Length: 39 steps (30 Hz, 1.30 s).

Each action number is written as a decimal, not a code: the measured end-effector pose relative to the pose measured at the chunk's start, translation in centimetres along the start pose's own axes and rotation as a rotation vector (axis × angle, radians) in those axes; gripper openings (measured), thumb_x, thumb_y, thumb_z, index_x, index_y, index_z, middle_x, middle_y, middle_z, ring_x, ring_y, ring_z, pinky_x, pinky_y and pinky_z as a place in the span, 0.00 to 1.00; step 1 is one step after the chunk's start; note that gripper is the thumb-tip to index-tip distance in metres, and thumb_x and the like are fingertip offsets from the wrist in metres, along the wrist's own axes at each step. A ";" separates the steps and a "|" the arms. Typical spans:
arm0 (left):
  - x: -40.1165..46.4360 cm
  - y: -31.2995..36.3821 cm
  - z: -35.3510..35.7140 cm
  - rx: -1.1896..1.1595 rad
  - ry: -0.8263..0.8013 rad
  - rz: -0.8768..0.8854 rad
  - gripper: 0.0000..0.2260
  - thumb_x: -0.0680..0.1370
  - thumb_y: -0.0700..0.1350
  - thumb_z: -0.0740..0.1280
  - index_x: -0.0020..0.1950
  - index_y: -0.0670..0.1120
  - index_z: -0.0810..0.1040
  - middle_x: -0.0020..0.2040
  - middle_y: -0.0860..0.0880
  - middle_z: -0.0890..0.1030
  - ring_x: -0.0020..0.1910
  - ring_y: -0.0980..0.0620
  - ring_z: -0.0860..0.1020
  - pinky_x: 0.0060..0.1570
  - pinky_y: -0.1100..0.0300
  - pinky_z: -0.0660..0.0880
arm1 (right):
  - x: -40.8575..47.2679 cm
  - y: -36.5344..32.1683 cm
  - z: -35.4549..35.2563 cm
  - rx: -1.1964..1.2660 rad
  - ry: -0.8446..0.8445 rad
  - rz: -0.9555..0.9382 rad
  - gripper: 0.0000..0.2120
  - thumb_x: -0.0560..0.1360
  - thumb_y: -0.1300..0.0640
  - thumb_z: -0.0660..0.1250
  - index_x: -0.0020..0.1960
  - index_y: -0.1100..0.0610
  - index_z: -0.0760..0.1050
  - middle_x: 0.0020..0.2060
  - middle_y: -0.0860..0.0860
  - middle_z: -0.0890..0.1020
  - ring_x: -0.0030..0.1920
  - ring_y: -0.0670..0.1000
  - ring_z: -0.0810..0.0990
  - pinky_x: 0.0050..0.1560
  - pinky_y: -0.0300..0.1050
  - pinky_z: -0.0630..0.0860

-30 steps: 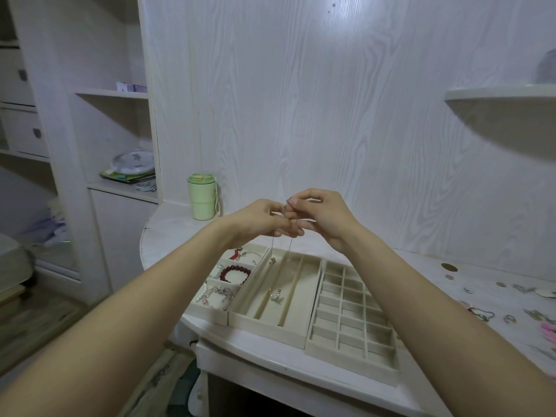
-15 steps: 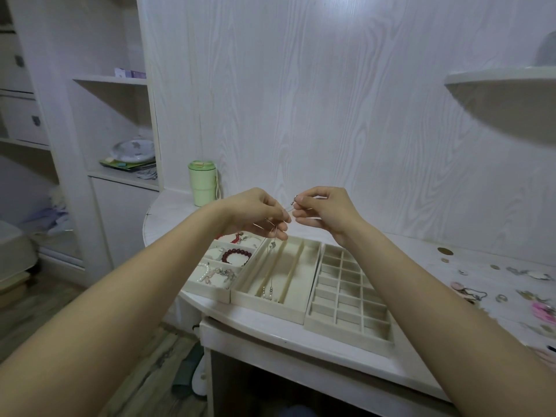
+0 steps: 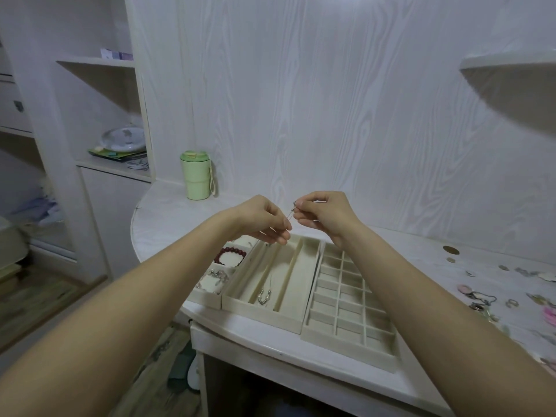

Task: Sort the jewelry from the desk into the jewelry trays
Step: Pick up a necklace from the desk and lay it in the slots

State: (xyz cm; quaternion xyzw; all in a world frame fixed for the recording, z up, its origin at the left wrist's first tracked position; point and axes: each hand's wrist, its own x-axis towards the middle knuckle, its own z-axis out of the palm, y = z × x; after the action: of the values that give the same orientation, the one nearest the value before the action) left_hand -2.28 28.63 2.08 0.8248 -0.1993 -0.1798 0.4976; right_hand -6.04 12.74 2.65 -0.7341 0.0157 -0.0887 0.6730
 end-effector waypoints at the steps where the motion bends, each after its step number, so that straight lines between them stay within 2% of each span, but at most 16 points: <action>1: 0.4 -0.1 0.0 0.006 0.012 -0.004 0.07 0.79 0.36 0.62 0.44 0.41 0.79 0.41 0.44 0.83 0.36 0.53 0.82 0.49 0.58 0.79 | 0.4 0.2 -0.1 -0.012 0.005 0.005 0.03 0.75 0.67 0.67 0.43 0.64 0.79 0.35 0.57 0.80 0.35 0.50 0.80 0.40 0.37 0.81; 3: 1.2 -0.5 0.2 0.021 0.034 -0.012 0.07 0.78 0.35 0.63 0.43 0.42 0.78 0.40 0.45 0.82 0.35 0.53 0.82 0.49 0.57 0.78 | 1.2 0.7 -0.2 -0.068 0.016 0.013 0.04 0.74 0.66 0.68 0.42 0.62 0.79 0.35 0.56 0.81 0.33 0.49 0.80 0.37 0.37 0.80; 7: 2.9 -1.1 0.3 0.087 0.025 -0.036 0.05 0.76 0.35 0.65 0.45 0.44 0.79 0.37 0.47 0.82 0.33 0.54 0.81 0.41 0.63 0.78 | 2.8 1.6 -0.1 -0.206 0.025 0.033 0.05 0.73 0.64 0.69 0.39 0.58 0.79 0.35 0.52 0.81 0.30 0.47 0.77 0.30 0.33 0.74; 12: 5.1 -2.1 0.0 0.087 0.015 -0.075 0.05 0.76 0.35 0.66 0.47 0.43 0.79 0.40 0.46 0.83 0.38 0.51 0.82 0.45 0.60 0.79 | 5.2 2.6 0.1 -0.323 0.014 0.038 0.06 0.72 0.65 0.69 0.38 0.57 0.79 0.38 0.52 0.82 0.31 0.49 0.78 0.31 0.35 0.71; 15: 6.2 -2.8 -0.3 0.126 0.027 -0.082 0.04 0.75 0.36 0.67 0.48 0.42 0.80 0.41 0.45 0.82 0.38 0.52 0.81 0.47 0.60 0.79 | 6.4 3.5 0.2 -0.395 0.017 0.035 0.07 0.71 0.64 0.70 0.36 0.56 0.79 0.38 0.52 0.82 0.31 0.49 0.78 0.29 0.32 0.70; 19: 7.3 -3.4 -0.4 0.210 0.048 -0.075 0.07 0.75 0.37 0.68 0.52 0.40 0.80 0.41 0.44 0.81 0.35 0.55 0.77 0.35 0.68 0.74 | 7.6 5.0 0.2 -0.491 0.007 0.044 0.05 0.71 0.64 0.69 0.37 0.57 0.80 0.34 0.50 0.80 0.30 0.47 0.76 0.25 0.28 0.68; 22: 8.0 -3.9 -0.4 0.252 0.089 -0.056 0.06 0.75 0.38 0.68 0.51 0.42 0.80 0.42 0.44 0.81 0.35 0.55 0.78 0.29 0.72 0.70 | 8.4 6.2 0.3 -0.625 -0.032 0.039 0.05 0.72 0.63 0.68 0.40 0.57 0.83 0.34 0.48 0.79 0.35 0.46 0.75 0.32 0.35 0.69; 24: 8.5 -4.1 -0.4 0.273 0.109 -0.041 0.06 0.75 0.37 0.68 0.50 0.42 0.81 0.45 0.43 0.82 0.41 0.50 0.79 0.36 0.67 0.74 | 8.8 6.8 0.5 -0.716 -0.047 0.043 0.08 0.72 0.62 0.68 0.38 0.54 0.83 0.33 0.47 0.78 0.38 0.48 0.75 0.38 0.41 0.71; 26: 8.9 -4.4 -0.4 0.316 0.114 -0.033 0.06 0.75 0.37 0.67 0.50 0.43 0.81 0.49 0.43 0.83 0.48 0.48 0.80 0.48 0.59 0.77 | 9.1 7.3 0.7 -0.797 -0.053 0.055 0.09 0.71 0.61 0.67 0.36 0.52 0.82 0.33 0.48 0.77 0.39 0.50 0.76 0.40 0.43 0.74; 28: 9.1 -4.4 -0.3 0.351 0.104 -0.037 0.08 0.75 0.38 0.67 0.52 0.44 0.81 0.52 0.44 0.82 0.52 0.48 0.80 0.56 0.56 0.76 | 9.1 7.7 0.7 -0.879 -0.077 0.064 0.08 0.71 0.61 0.67 0.39 0.53 0.83 0.33 0.48 0.77 0.40 0.52 0.76 0.38 0.43 0.74; 33: 9.2 -4.3 -0.2 0.402 0.097 -0.025 0.11 0.77 0.38 0.65 0.59 0.43 0.80 0.58 0.47 0.80 0.58 0.51 0.77 0.54 0.65 0.70 | 8.5 7.7 1.1 -1.073 -0.068 0.011 0.09 0.72 0.61 0.65 0.43 0.53 0.83 0.38 0.49 0.80 0.40 0.53 0.78 0.29 0.39 0.66; 39: 9.0 -4.3 -0.1 0.429 0.105 -0.034 0.15 0.78 0.34 0.59 0.61 0.42 0.78 0.61 0.46 0.79 0.62 0.51 0.75 0.56 0.66 0.68 | 8.6 8.1 1.7 -1.234 -0.041 -0.043 0.09 0.71 0.61 0.64 0.43 0.52 0.82 0.42 0.52 0.83 0.43 0.56 0.80 0.36 0.42 0.68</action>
State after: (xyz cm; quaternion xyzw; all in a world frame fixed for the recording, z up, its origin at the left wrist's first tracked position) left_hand 6.10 25.96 -2.56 0.9233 -0.1928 -0.0986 0.3174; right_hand 3.44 12.40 -4.56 -0.9898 0.0365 -0.0627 0.1227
